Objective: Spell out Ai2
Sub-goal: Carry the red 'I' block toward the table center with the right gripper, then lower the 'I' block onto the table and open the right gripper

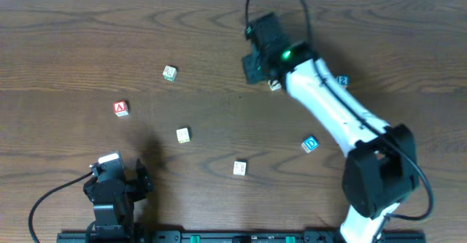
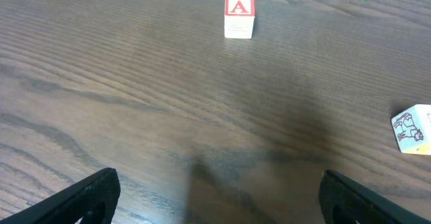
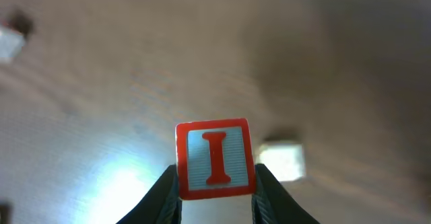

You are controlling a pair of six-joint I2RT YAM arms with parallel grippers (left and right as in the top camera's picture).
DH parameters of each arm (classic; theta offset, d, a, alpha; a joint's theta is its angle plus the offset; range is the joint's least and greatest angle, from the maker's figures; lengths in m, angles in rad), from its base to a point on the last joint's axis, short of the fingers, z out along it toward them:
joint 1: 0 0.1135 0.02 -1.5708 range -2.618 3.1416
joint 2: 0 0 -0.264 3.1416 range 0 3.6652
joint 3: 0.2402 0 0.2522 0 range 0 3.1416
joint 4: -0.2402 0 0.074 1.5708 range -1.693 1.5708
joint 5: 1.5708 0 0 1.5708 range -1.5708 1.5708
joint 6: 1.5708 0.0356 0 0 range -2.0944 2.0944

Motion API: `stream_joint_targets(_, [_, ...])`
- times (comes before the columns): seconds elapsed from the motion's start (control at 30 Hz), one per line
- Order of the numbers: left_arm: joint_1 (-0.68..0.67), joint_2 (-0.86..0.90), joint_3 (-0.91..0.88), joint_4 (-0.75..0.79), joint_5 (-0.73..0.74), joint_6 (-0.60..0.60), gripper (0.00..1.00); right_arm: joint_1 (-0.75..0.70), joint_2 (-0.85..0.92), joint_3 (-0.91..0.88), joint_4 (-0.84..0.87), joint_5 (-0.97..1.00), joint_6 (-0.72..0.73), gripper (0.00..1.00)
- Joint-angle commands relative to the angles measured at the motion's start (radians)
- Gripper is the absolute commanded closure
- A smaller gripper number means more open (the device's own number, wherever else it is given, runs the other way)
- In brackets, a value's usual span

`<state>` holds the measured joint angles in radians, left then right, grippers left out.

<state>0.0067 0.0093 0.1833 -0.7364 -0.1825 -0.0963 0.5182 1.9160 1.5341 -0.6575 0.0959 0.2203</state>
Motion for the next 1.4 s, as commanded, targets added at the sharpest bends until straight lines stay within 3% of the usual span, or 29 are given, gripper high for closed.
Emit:
stream_joint_targets(0.0, [0.006, -0.006, -0.016, -0.018, -0.003, 0.014, 0.04, 0.068, 0.001, -0.105, 0.081, 0.055, 0.146, 0.99])
stream_joint_targets(0.3, [0.006, -0.006, -0.016, -0.018, -0.003, 0.014, 0.05, 0.128, 0.001, -0.233, 0.175, 0.084, 0.333, 0.99])
stream_joint_targets(0.47, [0.006, -0.006, -0.016, -0.018, -0.003, 0.014, 0.05, 0.141, 0.001, -0.265, 0.189, 0.12, 0.514, 0.99])
stream_joint_targets(0.87, [0.006, -0.006, -0.016, -0.018, -0.003, 0.014, 0.04, 0.177, 0.066, -0.278, 0.306, 0.219, 0.521, 0.99])
stream_joint_targets(1.37, [0.006, -0.006, -0.016, -0.018, -0.003, 0.014, 0.05, 0.198, 0.093, -0.278, 0.317, 0.267, 0.553, 0.99])
